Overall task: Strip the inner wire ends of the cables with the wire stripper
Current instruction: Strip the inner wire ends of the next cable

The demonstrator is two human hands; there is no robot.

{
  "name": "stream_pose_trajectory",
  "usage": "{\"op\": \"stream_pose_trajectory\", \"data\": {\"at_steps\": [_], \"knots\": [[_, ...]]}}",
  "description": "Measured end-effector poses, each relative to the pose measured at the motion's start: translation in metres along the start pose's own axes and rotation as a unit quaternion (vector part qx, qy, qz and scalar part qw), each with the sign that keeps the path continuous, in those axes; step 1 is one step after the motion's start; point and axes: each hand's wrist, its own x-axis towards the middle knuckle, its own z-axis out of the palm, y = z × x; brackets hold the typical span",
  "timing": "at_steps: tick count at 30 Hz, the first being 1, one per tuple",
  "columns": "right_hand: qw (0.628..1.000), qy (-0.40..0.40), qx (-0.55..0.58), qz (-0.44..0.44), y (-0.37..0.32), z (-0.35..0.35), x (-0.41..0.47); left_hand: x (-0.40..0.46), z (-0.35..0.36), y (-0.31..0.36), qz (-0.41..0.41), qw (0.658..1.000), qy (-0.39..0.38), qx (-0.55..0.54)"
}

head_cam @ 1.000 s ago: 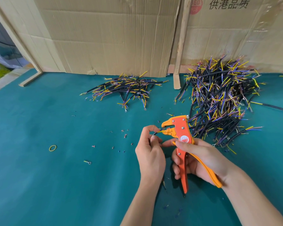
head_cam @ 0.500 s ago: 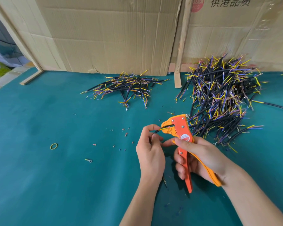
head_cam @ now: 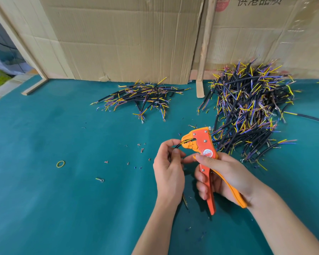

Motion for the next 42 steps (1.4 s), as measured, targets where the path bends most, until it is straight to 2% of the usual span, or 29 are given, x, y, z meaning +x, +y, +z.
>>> {"op": "stream_pose_trajectory", "data": {"at_steps": [9, 21, 42], "knots": [[1.000, -0.008, 0.013, 0.003, -0.0010, -0.0020, -0.0012, -0.0018, -0.0015, 0.0022, 0.005, 1.000, -0.017, 0.000], [1.000, 0.019, 0.022, 0.001, 0.0013, -0.0001, -0.0001, -0.0005, -0.0028, -0.0001, 0.008, 0.999, -0.032, -0.003], [0.999, -0.011, 0.032, 0.004, -0.0011, -0.0043, -0.0018, 0.0009, -0.0010, -0.0057, 0.021, 0.999, -0.031, 0.031]]}}
